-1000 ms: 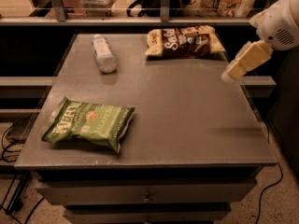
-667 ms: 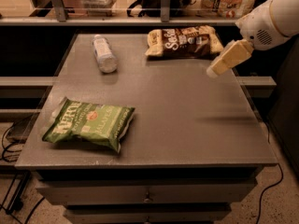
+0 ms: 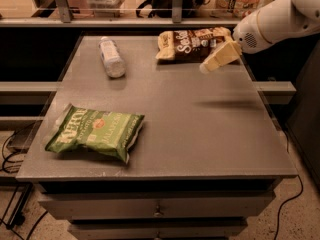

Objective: Move brown chip bag near green jalapeno chip bag

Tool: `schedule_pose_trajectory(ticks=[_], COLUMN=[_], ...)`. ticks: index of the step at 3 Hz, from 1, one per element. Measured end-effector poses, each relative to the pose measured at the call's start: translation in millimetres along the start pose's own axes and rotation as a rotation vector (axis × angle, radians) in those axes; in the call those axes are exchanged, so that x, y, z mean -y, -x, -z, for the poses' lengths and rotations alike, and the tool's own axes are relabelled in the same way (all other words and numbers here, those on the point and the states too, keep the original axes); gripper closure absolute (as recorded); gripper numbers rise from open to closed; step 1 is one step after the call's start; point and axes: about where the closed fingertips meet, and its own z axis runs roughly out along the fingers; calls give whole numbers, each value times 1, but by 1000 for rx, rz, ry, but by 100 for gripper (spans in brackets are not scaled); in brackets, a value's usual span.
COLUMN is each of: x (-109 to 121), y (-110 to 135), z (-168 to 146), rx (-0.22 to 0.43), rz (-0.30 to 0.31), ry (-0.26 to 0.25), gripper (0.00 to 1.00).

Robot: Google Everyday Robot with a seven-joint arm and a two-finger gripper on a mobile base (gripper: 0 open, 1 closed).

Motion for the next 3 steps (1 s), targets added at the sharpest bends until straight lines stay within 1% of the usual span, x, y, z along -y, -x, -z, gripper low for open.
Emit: schedule_pose_trajectory(ticks=[1,2,3], x=[26,54,54], y=[-2,-3,-3], z=[-34,-59,-59], rx=[47,96,96], rz=[-111,-208,-208], ry=[-11,-50,-51], gripper=[0,0,0])
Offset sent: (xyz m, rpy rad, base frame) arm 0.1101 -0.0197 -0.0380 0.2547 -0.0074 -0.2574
